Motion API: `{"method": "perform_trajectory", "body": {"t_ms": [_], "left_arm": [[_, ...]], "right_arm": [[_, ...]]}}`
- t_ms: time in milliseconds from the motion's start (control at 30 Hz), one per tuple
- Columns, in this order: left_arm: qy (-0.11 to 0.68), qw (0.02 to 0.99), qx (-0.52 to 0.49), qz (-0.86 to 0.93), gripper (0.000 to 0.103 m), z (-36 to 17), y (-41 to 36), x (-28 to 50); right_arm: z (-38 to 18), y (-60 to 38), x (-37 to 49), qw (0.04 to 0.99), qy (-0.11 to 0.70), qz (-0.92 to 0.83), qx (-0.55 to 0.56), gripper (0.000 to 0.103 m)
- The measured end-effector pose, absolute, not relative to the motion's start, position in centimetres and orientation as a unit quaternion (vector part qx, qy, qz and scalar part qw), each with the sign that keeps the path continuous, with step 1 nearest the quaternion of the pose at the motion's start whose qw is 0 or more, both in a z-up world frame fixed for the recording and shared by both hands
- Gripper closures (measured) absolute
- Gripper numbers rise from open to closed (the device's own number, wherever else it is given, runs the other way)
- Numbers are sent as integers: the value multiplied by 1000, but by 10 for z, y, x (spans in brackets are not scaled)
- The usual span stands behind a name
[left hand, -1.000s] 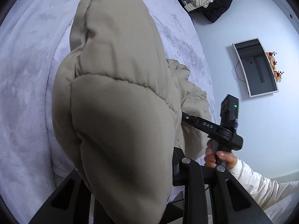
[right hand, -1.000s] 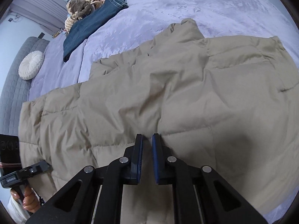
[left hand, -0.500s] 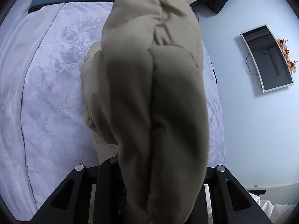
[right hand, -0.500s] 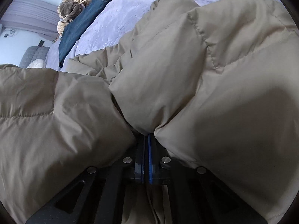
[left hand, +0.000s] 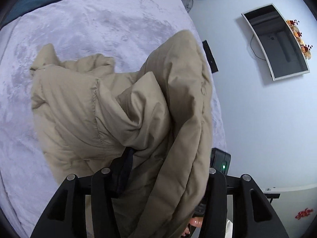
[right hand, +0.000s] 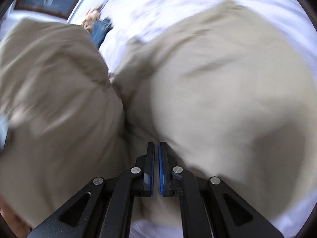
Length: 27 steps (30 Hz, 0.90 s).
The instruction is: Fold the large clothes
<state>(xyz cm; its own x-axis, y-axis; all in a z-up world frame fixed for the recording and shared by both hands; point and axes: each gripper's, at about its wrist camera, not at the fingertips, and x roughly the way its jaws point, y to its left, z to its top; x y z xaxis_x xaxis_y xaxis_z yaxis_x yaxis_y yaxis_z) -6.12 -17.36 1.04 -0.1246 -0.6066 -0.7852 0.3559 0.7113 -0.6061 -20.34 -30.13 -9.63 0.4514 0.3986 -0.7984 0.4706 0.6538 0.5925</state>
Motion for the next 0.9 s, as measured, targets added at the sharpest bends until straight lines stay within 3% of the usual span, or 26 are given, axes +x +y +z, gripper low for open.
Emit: {"method": "perform_trajectory", "body": {"t_ms": [33,67,133,400,467,533,567,700,833,900], "left_arm": [[657,643,-99,-380,51,9,-185,-61],[663,625,-102,-399,37,3,-197,-61],[671,602,-110,-420,29,-9,-223,-58],[694,543,-83,-465,29,-62,-304,-84],[695,540,-77,-470,29,-63,-312,-85],[695,536,-75,-473,29,-62,-321,-84],[695,535,-70,-475,29,-61,-325,-82],[670,550,-70,-494,29,-53,-327,-68],[603,612,-49,-509,29,-3,-302,-58],[568,659,-35,-491,19,15,-278,-49]], "right_arm": [[-97,-306,-213,743,519,-32,422,99],[-97,-312,-226,741,513,-42,432,99],[-100,-321,-246,736,501,-56,452,99],[-88,-329,-284,732,490,-84,465,97],[-73,-326,-297,740,486,-82,459,81],[-52,-315,-303,755,469,-63,454,28],[-43,-310,-307,763,461,-48,451,23],[-29,-277,-292,769,472,1,432,22],[-31,-250,-287,781,489,23,387,22],[-34,-238,-270,789,506,-8,348,22]]}}
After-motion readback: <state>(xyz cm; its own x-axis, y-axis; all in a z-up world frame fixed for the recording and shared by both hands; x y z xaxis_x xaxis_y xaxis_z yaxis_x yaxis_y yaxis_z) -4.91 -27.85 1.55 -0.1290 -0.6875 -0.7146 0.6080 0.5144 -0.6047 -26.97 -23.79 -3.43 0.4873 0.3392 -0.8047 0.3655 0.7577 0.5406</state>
